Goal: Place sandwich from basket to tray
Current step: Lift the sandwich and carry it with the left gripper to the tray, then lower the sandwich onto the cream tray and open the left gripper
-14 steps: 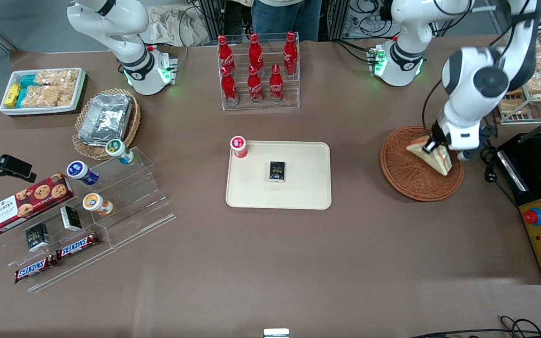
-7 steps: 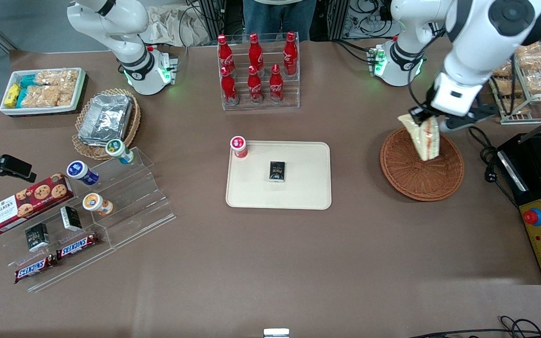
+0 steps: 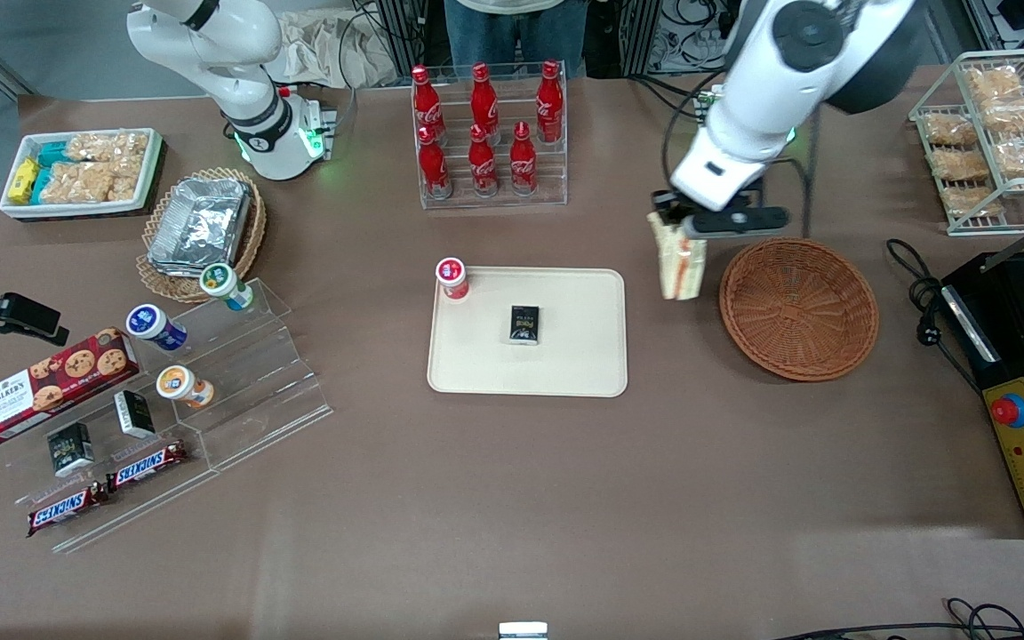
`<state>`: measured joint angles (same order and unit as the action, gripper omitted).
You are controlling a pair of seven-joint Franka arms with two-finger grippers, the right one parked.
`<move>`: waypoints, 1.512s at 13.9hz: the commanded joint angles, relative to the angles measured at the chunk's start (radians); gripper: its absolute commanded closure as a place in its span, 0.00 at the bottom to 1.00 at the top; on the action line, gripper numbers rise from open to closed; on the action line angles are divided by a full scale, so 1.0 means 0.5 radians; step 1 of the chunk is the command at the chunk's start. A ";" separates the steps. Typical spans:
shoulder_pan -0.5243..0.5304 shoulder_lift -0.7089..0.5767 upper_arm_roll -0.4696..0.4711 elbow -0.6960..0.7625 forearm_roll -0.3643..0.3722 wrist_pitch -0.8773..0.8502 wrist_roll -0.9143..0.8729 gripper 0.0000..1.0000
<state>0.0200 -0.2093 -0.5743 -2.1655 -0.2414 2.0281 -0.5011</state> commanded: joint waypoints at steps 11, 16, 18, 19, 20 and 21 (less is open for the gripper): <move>-0.073 0.980 -0.211 0.018 0.694 0.714 -0.467 1.00; -0.080 1.247 -0.201 0.039 1.090 0.834 -0.792 1.00; -0.080 1.296 -0.198 0.045 1.130 0.901 -0.848 1.00; -0.080 1.314 -0.198 0.045 1.148 0.941 -0.848 1.00; -0.080 1.336 -0.189 0.042 1.215 0.941 -0.848 0.91; -0.071 1.339 -0.186 0.039 1.289 0.941 -0.848 0.49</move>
<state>-0.0188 0.4413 -0.6687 -2.1615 0.3362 2.4886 -0.8942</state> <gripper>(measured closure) 0.797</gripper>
